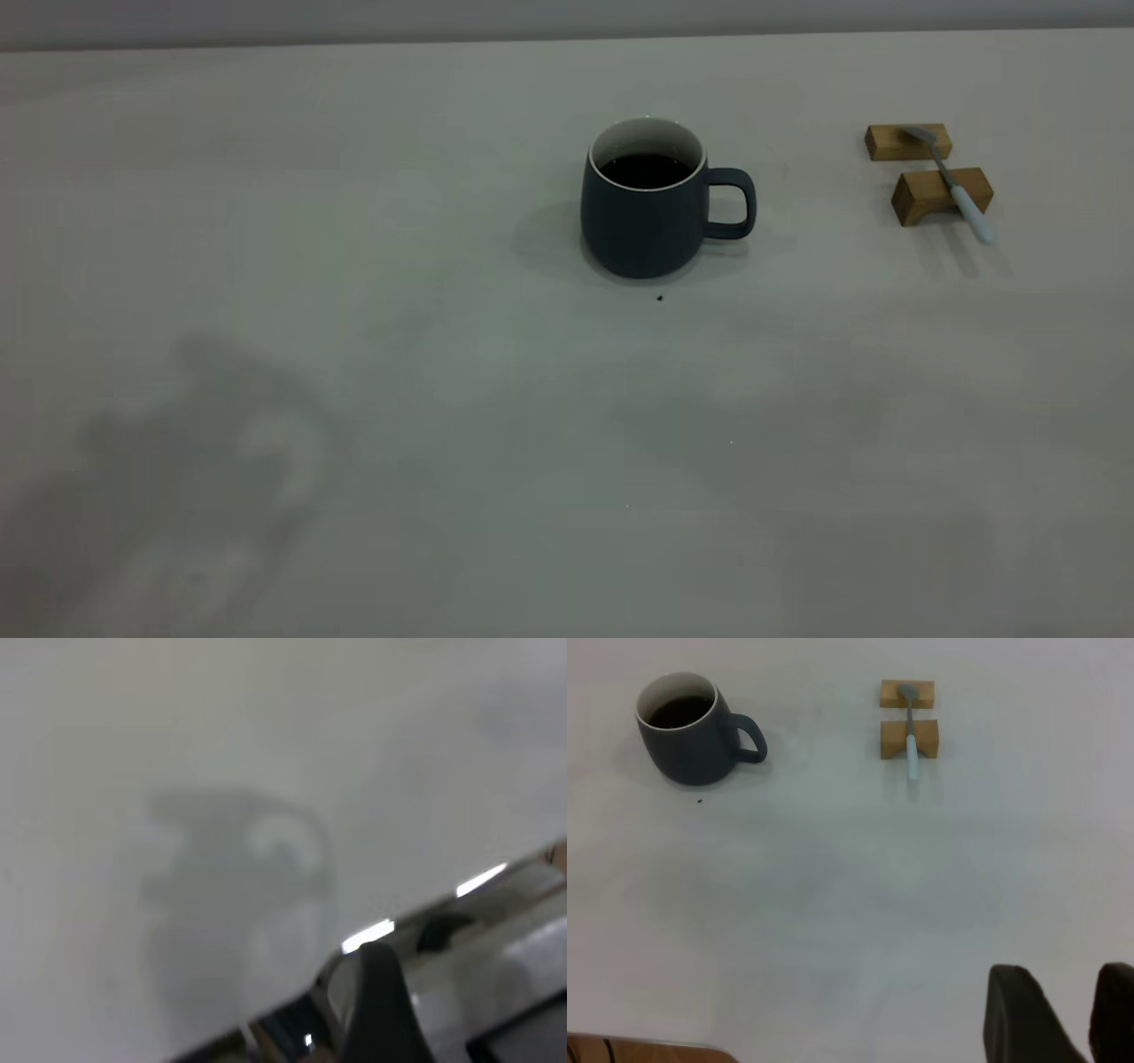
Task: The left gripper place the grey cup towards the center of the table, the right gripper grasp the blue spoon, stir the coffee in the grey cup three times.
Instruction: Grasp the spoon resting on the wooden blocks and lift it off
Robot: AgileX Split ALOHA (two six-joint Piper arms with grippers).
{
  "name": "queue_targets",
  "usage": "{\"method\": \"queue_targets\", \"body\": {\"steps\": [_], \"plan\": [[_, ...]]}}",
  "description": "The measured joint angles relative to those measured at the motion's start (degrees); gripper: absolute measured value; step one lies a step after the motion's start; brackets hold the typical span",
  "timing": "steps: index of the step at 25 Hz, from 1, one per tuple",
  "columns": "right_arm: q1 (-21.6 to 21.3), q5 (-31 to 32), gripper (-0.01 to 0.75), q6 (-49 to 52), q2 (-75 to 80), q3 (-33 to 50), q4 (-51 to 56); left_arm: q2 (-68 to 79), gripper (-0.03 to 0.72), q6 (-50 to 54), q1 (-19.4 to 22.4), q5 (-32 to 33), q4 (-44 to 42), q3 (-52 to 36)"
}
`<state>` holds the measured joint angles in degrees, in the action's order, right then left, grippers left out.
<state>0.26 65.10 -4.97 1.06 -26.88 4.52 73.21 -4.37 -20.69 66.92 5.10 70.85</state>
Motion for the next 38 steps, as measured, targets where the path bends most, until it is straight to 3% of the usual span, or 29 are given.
{"method": "queue_targets", "body": {"steps": [9, 18, 33, 38], "plan": [[0.0, 0.0, 0.238, 0.0, 0.0, 0.0, 0.0, -17.1, 0.585, 0.1, 0.0, 0.0, -0.1, -24.7], [0.0, 0.0, 0.238, 0.0, 0.0, 0.0, 0.0, -37.9, 0.585, 0.2, 0.0, -3.2, -1.1, -41.8], [0.0, 0.0, 0.238, 0.0, 0.0, 0.0, 0.0, -66.2, 0.585, 5.2, 0.2, -3.0, -5.4, -43.0], [0.0, 0.0, 0.238, 0.0, 0.0, 0.0, 0.0, -72.2, 0.585, 5.3, 6.0, -2.5, -5.5, -43.0]]}}
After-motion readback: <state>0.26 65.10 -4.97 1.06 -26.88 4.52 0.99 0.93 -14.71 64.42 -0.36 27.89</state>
